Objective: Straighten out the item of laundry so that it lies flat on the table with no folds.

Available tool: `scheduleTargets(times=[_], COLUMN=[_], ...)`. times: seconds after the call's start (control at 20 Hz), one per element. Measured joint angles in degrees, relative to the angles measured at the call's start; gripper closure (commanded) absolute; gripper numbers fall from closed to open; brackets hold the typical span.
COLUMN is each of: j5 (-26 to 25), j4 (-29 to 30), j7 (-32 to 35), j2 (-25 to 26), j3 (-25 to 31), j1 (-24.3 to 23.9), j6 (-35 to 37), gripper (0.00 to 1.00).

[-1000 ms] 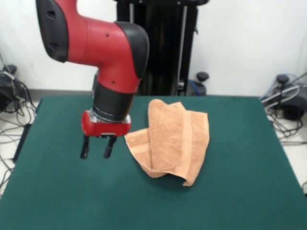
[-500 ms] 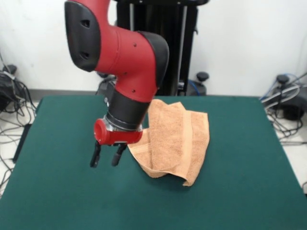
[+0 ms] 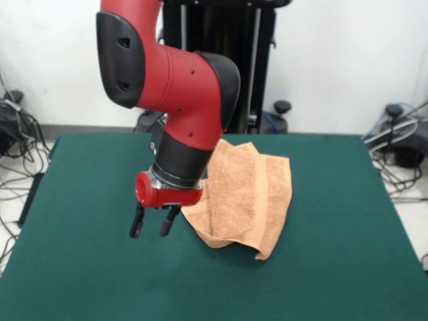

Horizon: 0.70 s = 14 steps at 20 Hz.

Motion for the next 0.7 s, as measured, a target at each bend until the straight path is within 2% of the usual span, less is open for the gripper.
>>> scheduleTargets(times=[0.7], j5=[5.84], j4=[7.23], j7=[0.0], j2=[-7.84], j3=[0.02], j1=[-1.6], j6=[0.01], gripper=[0.0])
